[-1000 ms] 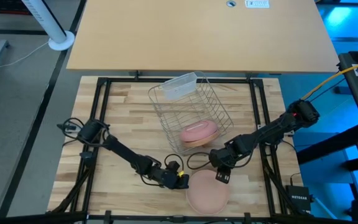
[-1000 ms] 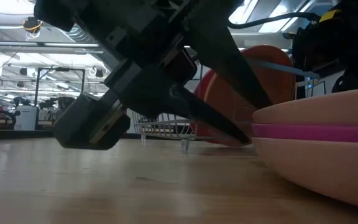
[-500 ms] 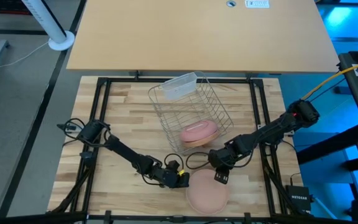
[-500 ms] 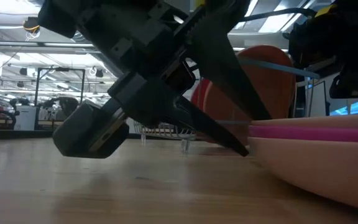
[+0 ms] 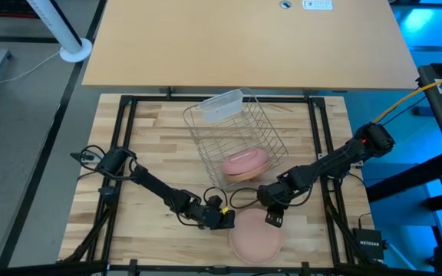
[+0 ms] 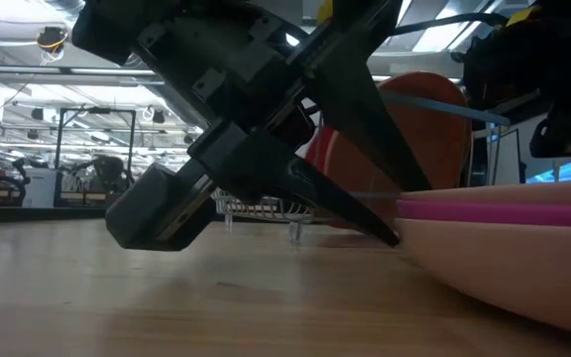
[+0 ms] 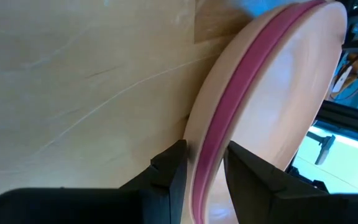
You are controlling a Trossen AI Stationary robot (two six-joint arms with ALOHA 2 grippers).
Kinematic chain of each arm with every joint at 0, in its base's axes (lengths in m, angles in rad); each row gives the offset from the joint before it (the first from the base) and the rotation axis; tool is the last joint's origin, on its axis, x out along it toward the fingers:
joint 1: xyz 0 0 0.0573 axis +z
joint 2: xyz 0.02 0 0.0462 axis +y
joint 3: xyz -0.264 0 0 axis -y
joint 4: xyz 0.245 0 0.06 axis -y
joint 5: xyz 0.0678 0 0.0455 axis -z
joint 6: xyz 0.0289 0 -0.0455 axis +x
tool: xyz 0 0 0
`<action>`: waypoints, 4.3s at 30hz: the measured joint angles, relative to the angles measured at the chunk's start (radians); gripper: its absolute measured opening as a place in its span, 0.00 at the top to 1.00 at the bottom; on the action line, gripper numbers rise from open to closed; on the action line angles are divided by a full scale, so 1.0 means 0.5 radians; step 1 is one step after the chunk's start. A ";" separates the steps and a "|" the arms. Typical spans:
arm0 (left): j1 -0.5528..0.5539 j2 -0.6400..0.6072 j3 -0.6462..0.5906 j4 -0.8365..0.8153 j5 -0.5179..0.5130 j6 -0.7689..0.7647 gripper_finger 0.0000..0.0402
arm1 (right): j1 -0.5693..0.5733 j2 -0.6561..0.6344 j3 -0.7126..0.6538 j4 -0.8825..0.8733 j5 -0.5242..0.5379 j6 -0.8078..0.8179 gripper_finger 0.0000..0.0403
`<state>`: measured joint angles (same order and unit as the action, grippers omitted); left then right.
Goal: Sort dishes
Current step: Put the light orange plate in the dish rack
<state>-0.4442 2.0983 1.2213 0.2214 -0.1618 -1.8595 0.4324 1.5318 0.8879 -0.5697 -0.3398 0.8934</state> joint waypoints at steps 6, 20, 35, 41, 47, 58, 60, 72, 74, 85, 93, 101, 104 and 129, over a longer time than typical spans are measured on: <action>0.002 0.000 0.000 -0.003 -0.055 0.001 0.76 | 0.000 0.000 0.000 -0.001 -0.023 0.000 0.74; 0.008 0.000 0.000 -0.002 -0.067 0.001 0.76 | 0.000 0.085 0.000 0.003 -0.062 0.000 0.74; 0.011 0.000 0.000 0.004 -0.064 0.025 0.76 | -0.003 0.139 0.000 0.008 -0.163 0.013 0.87; 0.008 -0.008 0.005 0.021 -0.051 0.056 0.76 | -0.005 0.139 0.008 -0.009 -0.167 0.027 0.97; 0.009 -0.005 0.000 -0.013 -0.065 0.054 0.76 | -0.003 0.140 0.075 -0.032 -0.228 -0.018 0.98; 0.009 -0.003 -0.003 0.086 0.010 0.053 0.76 | 0.000 0.138 0.241 -0.327 -0.190 -0.204 0.99; 0.010 -0.005 -0.003 0.128 0.010 0.063 0.76 | 0.000 0.138 0.264 -0.380 -0.160 -0.246 0.99; 0.011 -0.007 -0.001 0.387 0.047 0.151 0.76 | 0.000 0.138 0.611 -0.861 0.026 -0.641 0.99; 0.011 -0.007 -0.001 0.417 0.063 0.167 0.76 | 0.000 0.138 0.705 -0.982 0.077 -0.723 0.99; 0.011 -0.007 -0.001 0.919 0.068 0.264 0.76 | -0.001 0.138 1.333 -1.709 0.553 -1.101 0.99; 0.001 -0.007 -0.001 1.278 0.059 0.359 0.76 | -0.002 0.134 1.808 -2.009 0.915 -1.209 0.99; -0.038 -0.007 -0.001 1.796 0.040 0.634 0.76 | -0.002 0.123 2.166 -2.002 1.236 -1.325 0.99; -0.058 -0.007 -0.001 1.925 0.037 0.749 0.76 | -0.002 0.123 2.261 -2.004 1.387 -1.412 0.99; 0.021 -0.329 0.002 2.691 -0.748 3.098 0.76 | -0.509 0.127 2.381 -1.601 2.783 -2.081 0.99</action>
<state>-0.4335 1.9337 1.2221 1.5671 -0.5359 -0.3103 0.1778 1.5951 2.0785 -1.3700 1.0517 -0.1471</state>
